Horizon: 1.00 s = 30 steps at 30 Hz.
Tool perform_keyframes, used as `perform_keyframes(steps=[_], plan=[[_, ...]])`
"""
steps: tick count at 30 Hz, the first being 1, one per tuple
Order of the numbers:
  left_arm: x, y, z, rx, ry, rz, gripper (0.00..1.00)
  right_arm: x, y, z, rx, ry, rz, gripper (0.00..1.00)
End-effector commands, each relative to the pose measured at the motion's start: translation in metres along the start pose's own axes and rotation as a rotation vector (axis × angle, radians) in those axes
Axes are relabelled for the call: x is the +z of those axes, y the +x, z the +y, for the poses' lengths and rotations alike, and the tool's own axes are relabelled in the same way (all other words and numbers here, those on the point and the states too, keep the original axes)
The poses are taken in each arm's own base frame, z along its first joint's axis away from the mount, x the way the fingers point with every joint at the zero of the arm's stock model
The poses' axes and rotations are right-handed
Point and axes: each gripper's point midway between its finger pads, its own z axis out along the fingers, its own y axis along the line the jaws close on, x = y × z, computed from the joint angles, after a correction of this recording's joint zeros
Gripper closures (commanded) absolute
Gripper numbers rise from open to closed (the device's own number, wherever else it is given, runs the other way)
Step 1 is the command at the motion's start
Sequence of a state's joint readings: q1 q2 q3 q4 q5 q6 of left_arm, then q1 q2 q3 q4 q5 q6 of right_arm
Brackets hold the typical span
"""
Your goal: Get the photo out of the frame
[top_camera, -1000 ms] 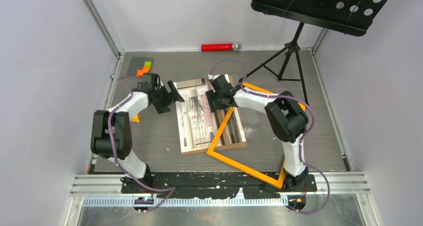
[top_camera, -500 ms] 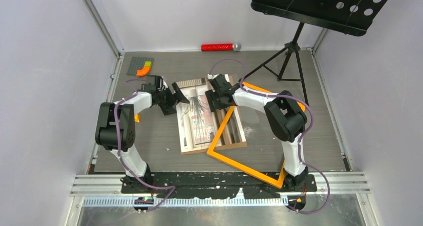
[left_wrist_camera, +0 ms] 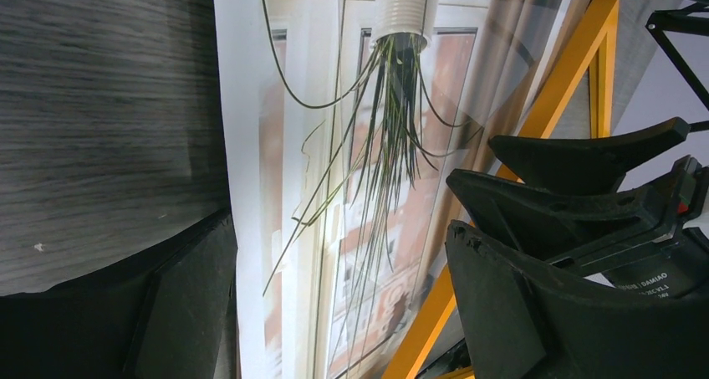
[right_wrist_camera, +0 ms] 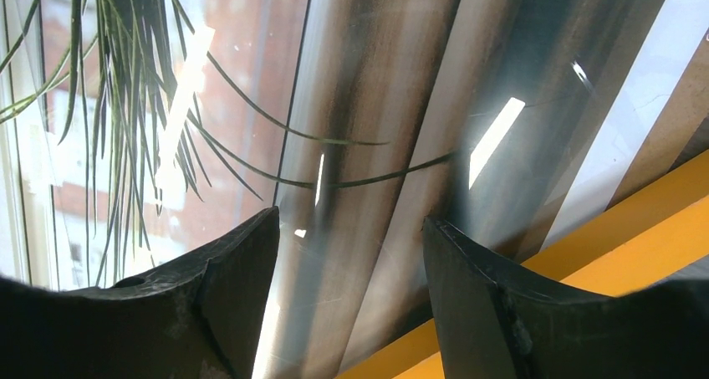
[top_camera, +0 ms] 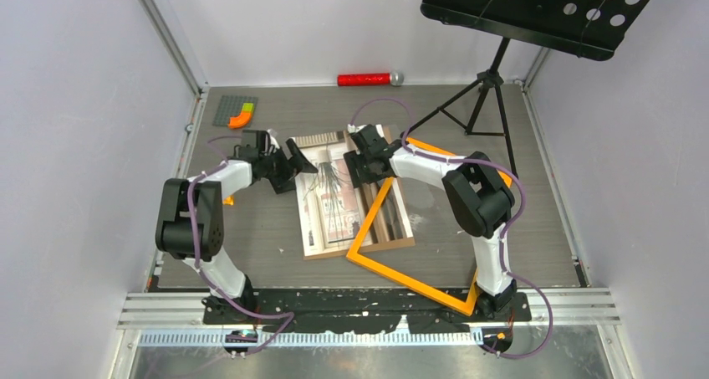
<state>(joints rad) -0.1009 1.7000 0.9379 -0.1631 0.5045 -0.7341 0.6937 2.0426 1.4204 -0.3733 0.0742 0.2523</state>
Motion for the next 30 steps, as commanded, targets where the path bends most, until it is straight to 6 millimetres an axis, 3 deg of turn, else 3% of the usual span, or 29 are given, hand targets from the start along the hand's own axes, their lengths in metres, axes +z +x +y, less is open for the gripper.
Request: perform_keyframes(steps=[1,4,9,15,19,27,30], plan=[[-0.018,0.01,-0.045,0.022,0.187,0.031,0.14,0.024,0.077,0.001,0.015,-0.017,0.244,0.32],[-0.019,0.01,-0.041,0.028,0.154,0.025,0.17,0.025,0.078,0.001,0.016,-0.016,0.247,0.32],[-0.022,0.008,-0.02,0.088,-0.051,0.018,0.19,0.025,0.079,0.0,0.018,-0.011,0.25,0.32],[-0.02,0.011,-0.028,0.153,-0.114,0.049,0.23,0.026,0.08,0.0,0.018,-0.01,0.256,0.32],[-0.009,0.013,-0.026,0.132,-0.11,0.082,0.38,0.026,0.08,0.0,0.018,-0.009,0.256,0.32],[-0.002,0.018,0.007,0.113,-0.236,0.089,0.6,0.026,0.08,0.0,0.01,-0.01,0.256,0.32],[-0.002,0.02,0.013,0.115,-0.257,0.092,0.82,0.025,0.08,0.0,0.01,-0.01,0.255,0.32]])
